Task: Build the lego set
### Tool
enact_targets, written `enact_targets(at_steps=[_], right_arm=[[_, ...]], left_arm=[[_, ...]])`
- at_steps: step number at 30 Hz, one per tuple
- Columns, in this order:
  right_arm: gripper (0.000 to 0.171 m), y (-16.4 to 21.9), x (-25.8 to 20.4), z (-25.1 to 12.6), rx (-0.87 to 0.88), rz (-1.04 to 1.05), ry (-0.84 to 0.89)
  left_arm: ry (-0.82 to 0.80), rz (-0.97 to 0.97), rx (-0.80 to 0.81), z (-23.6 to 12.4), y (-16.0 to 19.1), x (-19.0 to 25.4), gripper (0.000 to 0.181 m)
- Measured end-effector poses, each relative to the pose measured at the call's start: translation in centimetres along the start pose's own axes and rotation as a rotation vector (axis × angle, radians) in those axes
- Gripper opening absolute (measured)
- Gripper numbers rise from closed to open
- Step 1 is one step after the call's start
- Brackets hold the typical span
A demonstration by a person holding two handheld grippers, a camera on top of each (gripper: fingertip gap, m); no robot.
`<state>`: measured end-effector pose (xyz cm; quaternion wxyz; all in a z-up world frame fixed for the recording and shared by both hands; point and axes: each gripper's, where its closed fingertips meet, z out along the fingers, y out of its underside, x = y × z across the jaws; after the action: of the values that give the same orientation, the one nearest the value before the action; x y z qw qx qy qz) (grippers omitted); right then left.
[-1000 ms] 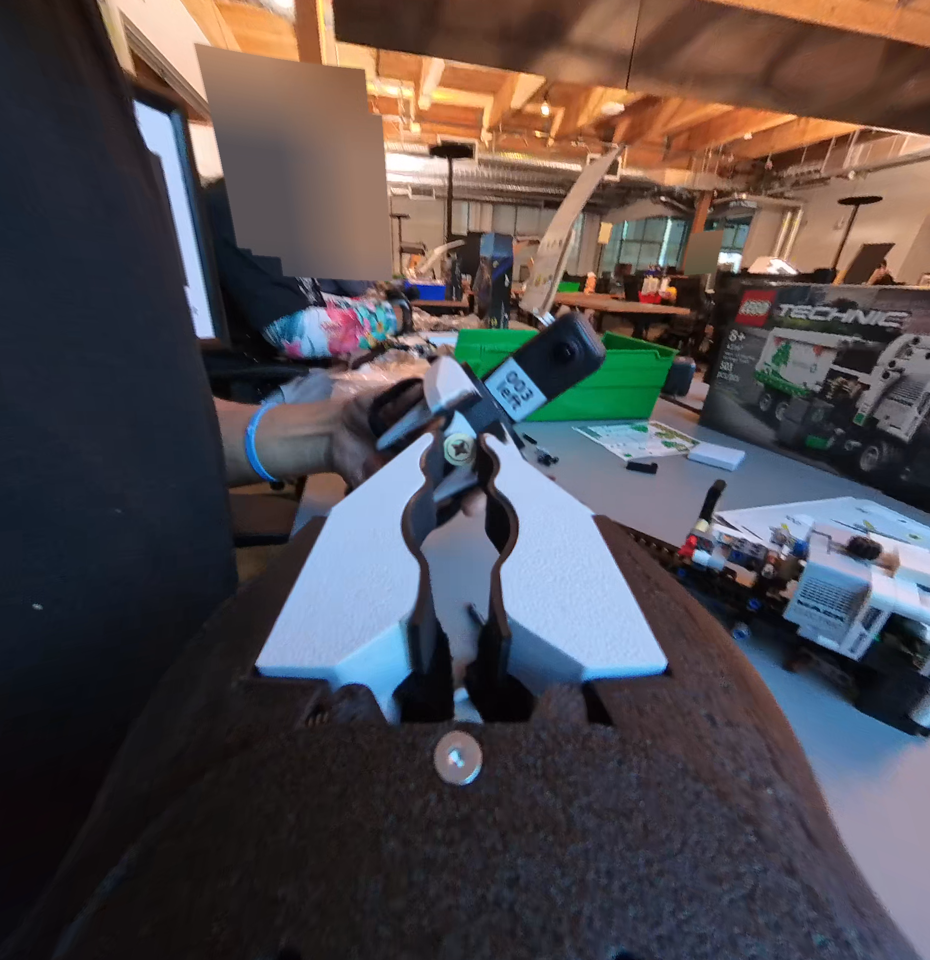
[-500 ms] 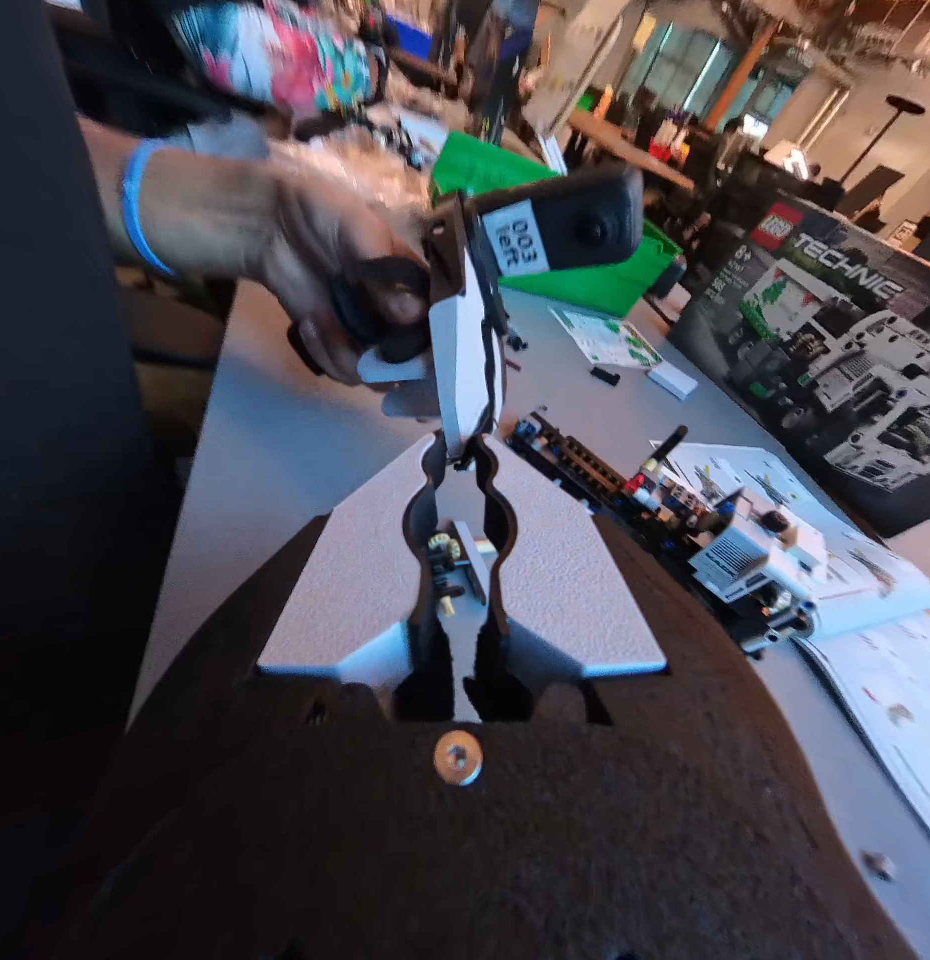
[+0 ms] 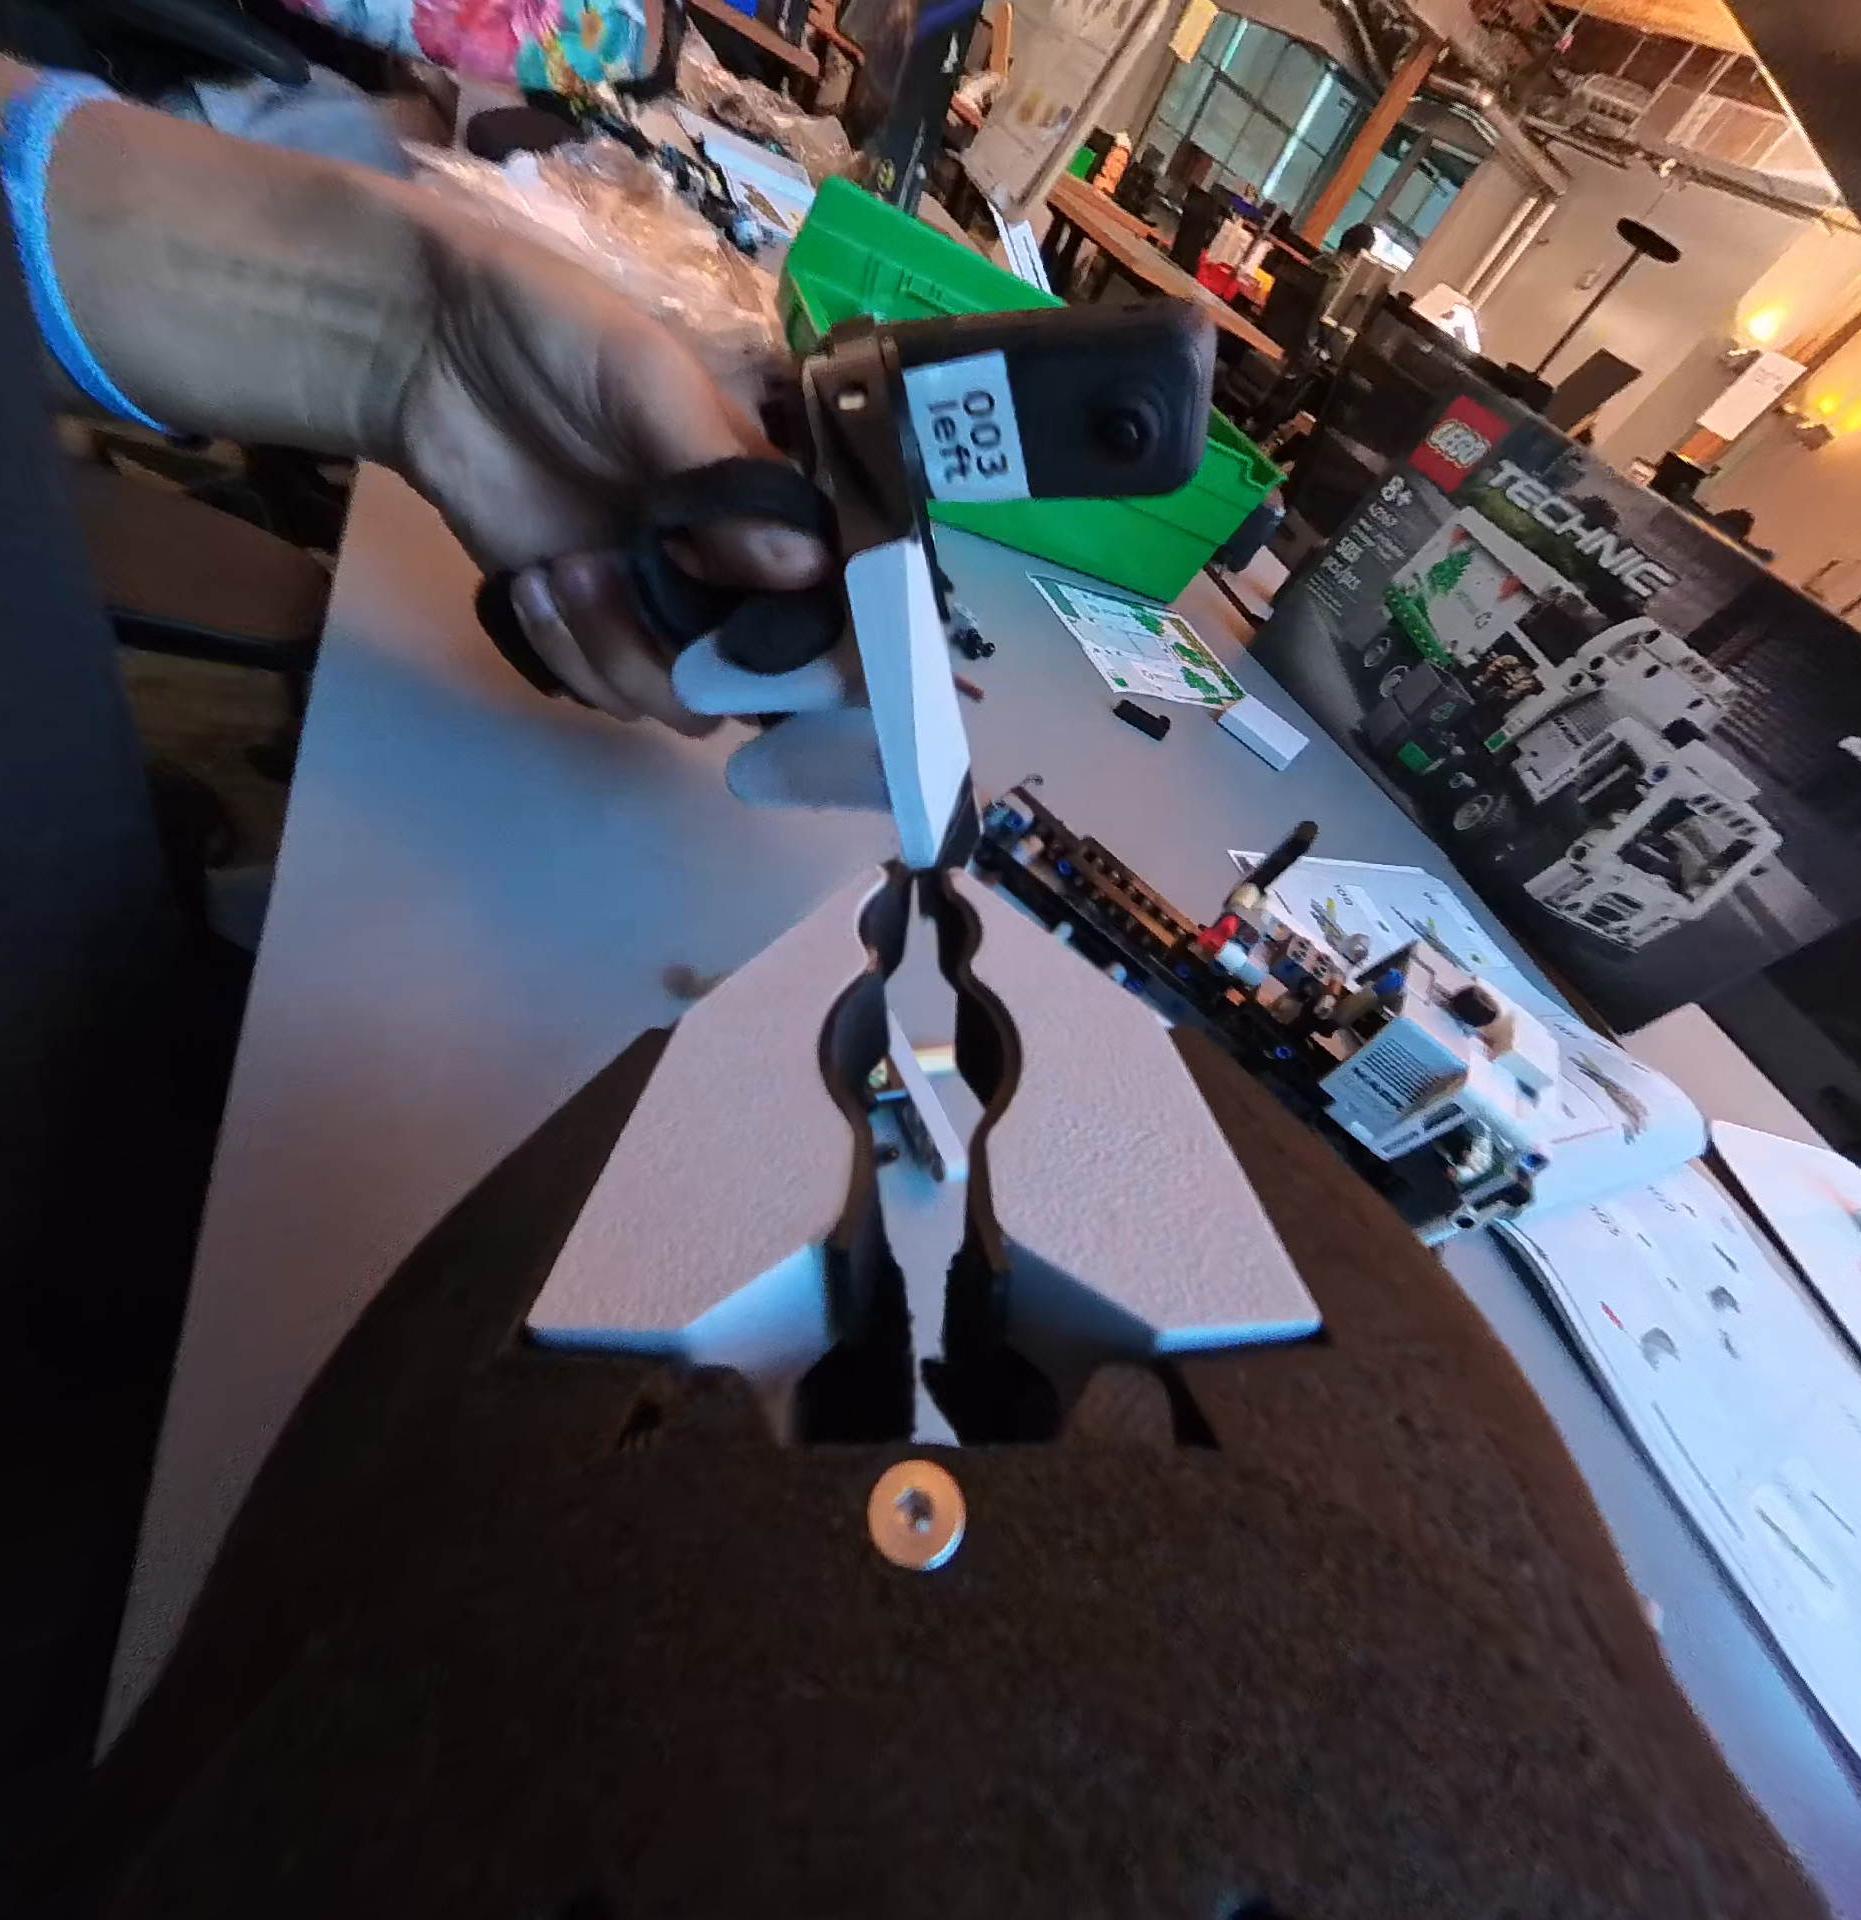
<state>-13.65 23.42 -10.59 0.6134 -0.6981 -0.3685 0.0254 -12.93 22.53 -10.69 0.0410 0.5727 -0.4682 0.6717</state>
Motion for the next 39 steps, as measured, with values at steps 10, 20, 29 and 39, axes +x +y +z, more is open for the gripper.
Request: enact_targets(at_steps=[10,20,29,39], right_arm=[[0.014,3.3,-3.6,-0.4,-0.198,0.285,-0.167],[0.008,3.7,-5.4,-0.3,-0.263,0.264,-0.189],[0.008,4.0,-5.6,0.1,-0.304,0.429,-0.125],[0.019,5.1,-2.9,-0.7,-0.297,0.639,-0.084]], left_arm=[[-0.427,0.332,-0.172,-5.4,4.6,-2.7,0.017],[-0.533,0.495,-0.366,-3.3,8.2,-4.2,0.021],[-0.568,0.705,-0.377,-2.1,8.0,-3.9,0.0],[-0.605,0.834,-0.268,-2.4,5.1,-3.2,0.0]])
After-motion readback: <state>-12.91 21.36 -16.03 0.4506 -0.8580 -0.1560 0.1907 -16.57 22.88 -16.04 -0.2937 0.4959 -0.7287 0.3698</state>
